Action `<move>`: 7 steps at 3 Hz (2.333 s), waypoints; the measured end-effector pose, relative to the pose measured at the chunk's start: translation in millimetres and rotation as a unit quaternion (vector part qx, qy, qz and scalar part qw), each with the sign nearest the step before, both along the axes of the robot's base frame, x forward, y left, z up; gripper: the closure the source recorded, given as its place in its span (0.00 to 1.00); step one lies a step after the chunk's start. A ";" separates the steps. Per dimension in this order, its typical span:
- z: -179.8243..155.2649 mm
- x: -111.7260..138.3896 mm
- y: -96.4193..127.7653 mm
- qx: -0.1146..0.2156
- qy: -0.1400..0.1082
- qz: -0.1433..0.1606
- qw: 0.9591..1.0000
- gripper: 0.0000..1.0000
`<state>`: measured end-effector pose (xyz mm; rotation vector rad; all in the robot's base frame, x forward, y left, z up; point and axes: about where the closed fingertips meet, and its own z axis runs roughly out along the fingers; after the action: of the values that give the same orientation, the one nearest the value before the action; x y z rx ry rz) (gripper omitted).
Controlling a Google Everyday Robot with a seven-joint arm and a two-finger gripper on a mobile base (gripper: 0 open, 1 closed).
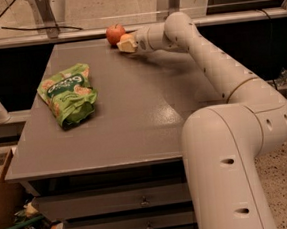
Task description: Move orange near apple
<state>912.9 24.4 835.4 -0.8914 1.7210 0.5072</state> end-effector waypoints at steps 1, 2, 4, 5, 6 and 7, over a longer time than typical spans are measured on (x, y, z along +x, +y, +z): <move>-2.1 3.0 -1.1 -0.002 0.001 -0.006 1.000 0.84; -3.4 4.1 -3.4 -0.003 0.001 -0.011 1.000 0.61; -6.3 3.2 -9.0 -0.005 0.003 -0.016 1.000 0.15; -7.3 2.1 -11.1 -0.006 0.004 -0.017 1.000 0.00; -6.8 0.6 -12.9 -0.004 0.003 -0.016 1.000 0.00; 1.0 -7.4 -21.2 0.004 -0.001 -0.010 1.000 0.00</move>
Offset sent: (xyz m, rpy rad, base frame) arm 0.0049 -0.0139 -0.0002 -0.0096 -0.0030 -0.0410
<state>905.5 3.3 836.3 -0.8673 1.7243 0.4986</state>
